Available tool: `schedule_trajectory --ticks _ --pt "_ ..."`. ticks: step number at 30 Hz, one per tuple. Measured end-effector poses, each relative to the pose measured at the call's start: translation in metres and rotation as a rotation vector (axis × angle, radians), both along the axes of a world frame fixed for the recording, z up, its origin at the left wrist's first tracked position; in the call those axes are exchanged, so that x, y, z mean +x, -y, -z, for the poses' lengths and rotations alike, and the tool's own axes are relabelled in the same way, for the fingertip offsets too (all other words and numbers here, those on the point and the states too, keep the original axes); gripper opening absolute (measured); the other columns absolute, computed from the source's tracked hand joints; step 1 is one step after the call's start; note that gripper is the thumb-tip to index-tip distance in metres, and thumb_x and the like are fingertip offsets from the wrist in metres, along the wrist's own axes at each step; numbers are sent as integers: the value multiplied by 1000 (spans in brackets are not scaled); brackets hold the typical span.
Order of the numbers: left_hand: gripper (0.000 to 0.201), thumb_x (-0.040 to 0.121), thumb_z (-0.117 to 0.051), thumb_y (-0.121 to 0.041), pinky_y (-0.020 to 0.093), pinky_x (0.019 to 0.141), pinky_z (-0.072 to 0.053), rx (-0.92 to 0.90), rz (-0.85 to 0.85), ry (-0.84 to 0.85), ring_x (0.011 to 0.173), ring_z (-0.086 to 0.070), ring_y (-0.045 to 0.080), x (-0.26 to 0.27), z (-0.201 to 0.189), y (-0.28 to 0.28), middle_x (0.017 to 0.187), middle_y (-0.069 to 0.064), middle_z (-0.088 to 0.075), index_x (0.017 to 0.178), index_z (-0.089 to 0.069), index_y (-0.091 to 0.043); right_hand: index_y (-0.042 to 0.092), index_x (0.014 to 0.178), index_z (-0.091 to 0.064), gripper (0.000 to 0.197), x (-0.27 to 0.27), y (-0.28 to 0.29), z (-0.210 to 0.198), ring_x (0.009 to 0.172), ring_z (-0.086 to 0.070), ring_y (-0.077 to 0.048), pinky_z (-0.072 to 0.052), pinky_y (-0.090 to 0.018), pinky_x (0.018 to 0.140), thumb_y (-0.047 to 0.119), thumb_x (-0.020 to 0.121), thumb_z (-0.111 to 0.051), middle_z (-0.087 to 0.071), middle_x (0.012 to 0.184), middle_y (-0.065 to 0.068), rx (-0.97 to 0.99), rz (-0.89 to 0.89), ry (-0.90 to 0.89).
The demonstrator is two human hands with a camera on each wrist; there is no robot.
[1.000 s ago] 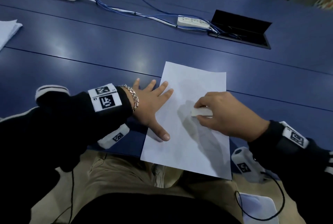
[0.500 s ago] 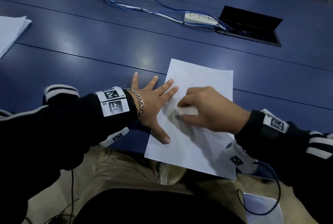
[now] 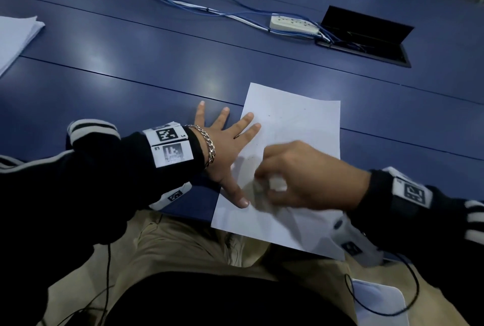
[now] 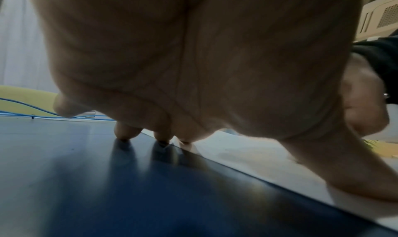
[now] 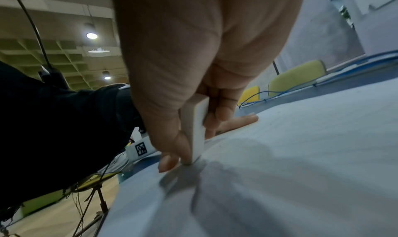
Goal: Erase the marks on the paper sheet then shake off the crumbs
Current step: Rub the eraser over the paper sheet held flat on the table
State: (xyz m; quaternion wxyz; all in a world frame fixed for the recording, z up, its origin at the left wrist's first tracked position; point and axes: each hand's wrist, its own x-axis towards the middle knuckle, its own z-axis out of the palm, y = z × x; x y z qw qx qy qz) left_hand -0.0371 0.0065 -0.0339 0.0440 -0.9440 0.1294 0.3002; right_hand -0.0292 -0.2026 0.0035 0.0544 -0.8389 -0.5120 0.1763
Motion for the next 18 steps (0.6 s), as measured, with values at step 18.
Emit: schedule_trajectory --ticks 18 --pt "169 34 -54 -110 80 111 18 18 1 -6 155 27 41 1 -1 3 163 -13 44 152 42 -34 24 98 -75 40 35 -1 -3 81 -62 -19 -51 -37 78 54 78 -57 -65 89 4 -16 58 41"
